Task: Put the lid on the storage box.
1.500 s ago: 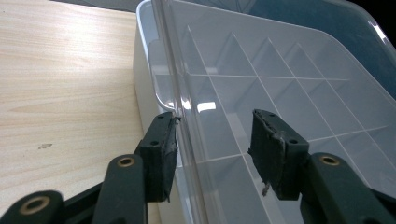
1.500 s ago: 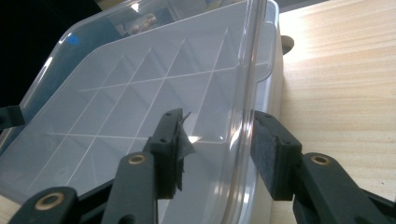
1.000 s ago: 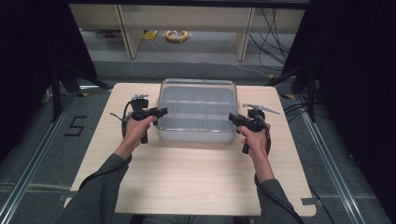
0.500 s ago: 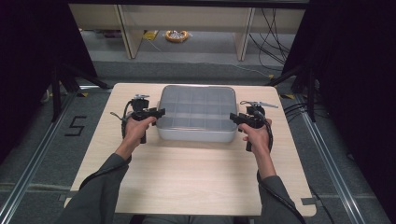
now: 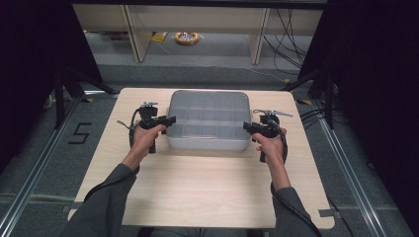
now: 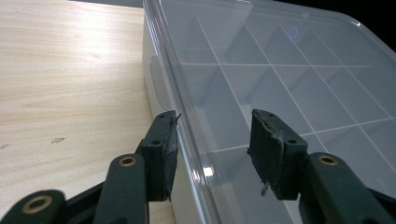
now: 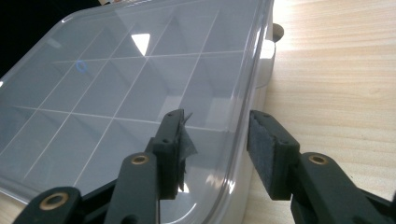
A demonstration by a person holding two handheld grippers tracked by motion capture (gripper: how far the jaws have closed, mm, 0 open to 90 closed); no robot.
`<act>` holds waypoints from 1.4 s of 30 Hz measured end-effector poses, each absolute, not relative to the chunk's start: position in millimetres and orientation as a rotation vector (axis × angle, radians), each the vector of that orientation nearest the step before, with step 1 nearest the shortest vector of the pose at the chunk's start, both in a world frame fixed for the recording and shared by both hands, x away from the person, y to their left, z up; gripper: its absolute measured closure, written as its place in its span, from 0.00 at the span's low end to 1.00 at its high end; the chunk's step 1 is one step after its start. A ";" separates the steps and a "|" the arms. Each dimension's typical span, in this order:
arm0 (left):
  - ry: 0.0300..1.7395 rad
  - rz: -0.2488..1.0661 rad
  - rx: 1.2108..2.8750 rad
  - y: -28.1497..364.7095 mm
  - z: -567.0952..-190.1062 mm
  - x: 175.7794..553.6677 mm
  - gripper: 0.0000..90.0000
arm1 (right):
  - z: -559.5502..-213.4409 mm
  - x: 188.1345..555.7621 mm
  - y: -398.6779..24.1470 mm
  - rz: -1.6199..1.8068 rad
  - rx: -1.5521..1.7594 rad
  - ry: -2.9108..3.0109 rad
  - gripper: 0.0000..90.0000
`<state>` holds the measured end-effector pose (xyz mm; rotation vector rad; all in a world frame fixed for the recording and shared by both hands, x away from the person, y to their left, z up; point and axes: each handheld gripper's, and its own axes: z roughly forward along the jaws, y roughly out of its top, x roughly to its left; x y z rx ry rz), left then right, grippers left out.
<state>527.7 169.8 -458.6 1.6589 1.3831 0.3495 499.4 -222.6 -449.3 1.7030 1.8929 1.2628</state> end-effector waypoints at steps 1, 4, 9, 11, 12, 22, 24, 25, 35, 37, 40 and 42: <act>1.381 0.350 1.669 170.3 -458.4 527.0 0.57 | -448.7 498.6 -220.7 1.258 1.740 1.874 0.65; 1.378 0.354 1.678 170.2 -457.8 525.4 0.58 | -450.4 500.7 -223.7 1.260 1.708 1.882 0.67; 1.379 0.344 1.661 169.7 -458.3 524.1 0.58 | -450.7 503.1 -226.1 1.245 1.682 1.887 0.69; 1.380 0.342 1.659 169.7 -458.5 524.1 0.58 | -449.8 503.0 -225.0 1.252 1.707 1.880 0.69; 1.380 0.340 1.658 169.8 -458.5 524.0 0.58 | -449.8 503.0 -225.0 1.252 1.707 1.880 0.69; 1.401 0.305 1.655 172.8 -459.6 523.1 0.52 | -450.5 505.6 -224.1 1.243 1.710 1.874 0.65; 1.401 0.303 1.660 174.4 -459.0 521.4 0.51 | -450.1 505.4 -225.0 1.232 1.698 1.877 0.62; 1.399 0.297 1.658 175.8 -458.6 520.4 0.50 | -448.6 503.8 -223.9 1.229 1.715 1.868 0.60; 1.376 0.249 1.617 182.8 -451.5 505.0 0.44 | -440.2 494.8 -230.2 1.281 1.723 1.838 0.54; 1.363 0.240 1.616 183.1 -449.9 500.2 0.44 | -437.2 490.3 -230.2 1.308 1.724 1.843 0.53; 1.333 0.239 1.628 182.8 -447.8 492.7 0.43 | -435.8 485.4 -231.4 1.325 1.633 1.871 0.52; 1.324 0.245 1.635 182.2 -447.2 488.5 0.43 | -434.7 481.8 -230.6 1.327 1.610 1.882 0.52</act>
